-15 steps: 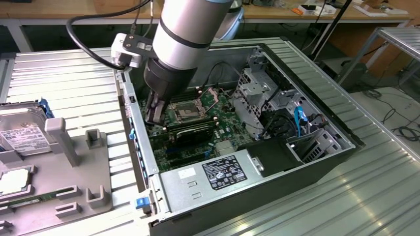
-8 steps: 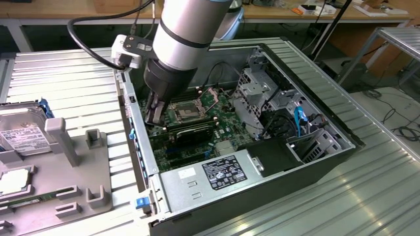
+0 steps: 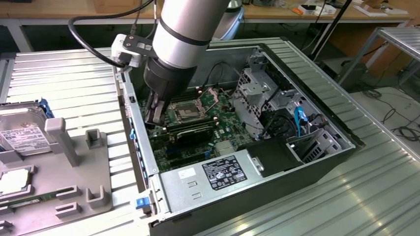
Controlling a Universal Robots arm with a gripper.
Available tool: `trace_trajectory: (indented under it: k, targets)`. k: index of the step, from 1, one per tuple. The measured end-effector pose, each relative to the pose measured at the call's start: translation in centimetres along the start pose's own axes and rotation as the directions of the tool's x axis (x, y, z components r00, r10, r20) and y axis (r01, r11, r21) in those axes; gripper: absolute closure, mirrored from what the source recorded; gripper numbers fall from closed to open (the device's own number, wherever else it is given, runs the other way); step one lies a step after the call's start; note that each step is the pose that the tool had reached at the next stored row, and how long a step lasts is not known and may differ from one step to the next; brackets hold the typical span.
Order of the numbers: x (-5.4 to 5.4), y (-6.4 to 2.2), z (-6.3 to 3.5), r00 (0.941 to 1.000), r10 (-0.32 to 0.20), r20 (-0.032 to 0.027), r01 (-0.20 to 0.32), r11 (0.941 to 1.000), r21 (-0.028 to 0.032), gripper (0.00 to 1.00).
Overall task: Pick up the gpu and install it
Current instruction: 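Press down on the gpu until it lock into place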
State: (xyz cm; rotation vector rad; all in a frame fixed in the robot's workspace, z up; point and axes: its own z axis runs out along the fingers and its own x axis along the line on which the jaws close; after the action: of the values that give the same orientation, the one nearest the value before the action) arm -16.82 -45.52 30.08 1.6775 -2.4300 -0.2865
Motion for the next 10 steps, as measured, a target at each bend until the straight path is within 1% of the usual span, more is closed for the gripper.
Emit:
trace_trajectory:
  k: [2,3,4,5,6,7,8,9,10]
  targets:
    - [-0.03,0.0,-0.01,1.0,0.0,0.0,0.0,1.0,-0.0011,0.89]
    - [-0.04,0.01,-0.02,1.0,0.0,0.0049,0.0,1.0,-0.0031,0.89]
    - [-0.05,0.02,-0.03,0.9999,0.001,0.014,-0.001,1.0,-0.0064,0.89]
    - [-0.06,0.02,-0.02,0.9998,0.001,0.0203,-0.001,1.0,-0.0086,0.89]
    - [-0.06,0.01,-0.02,0.9997,0.001,0.0231,-0.001,1.0,-0.0097,0.89]
    - [-0.06,0.01,-0.02,0.9998,0.002,0.0212,-0.001,0.9999,-0.0126,0.89]
    - [-0.06,0.0,-0.03,0.9999,0.004,0.0124,-0.003,0.9998,-0.0171,0.89]
    - [-0.08,-0.01,-0.09,0.9999,0.008,-0.0062,-0.009,0.9996,-0.0257,0.89]
    - [-0.11,0.01,-0.19,0.9999,0.009,-0.0096,-0.01,0.9996,-0.0283,0.89]
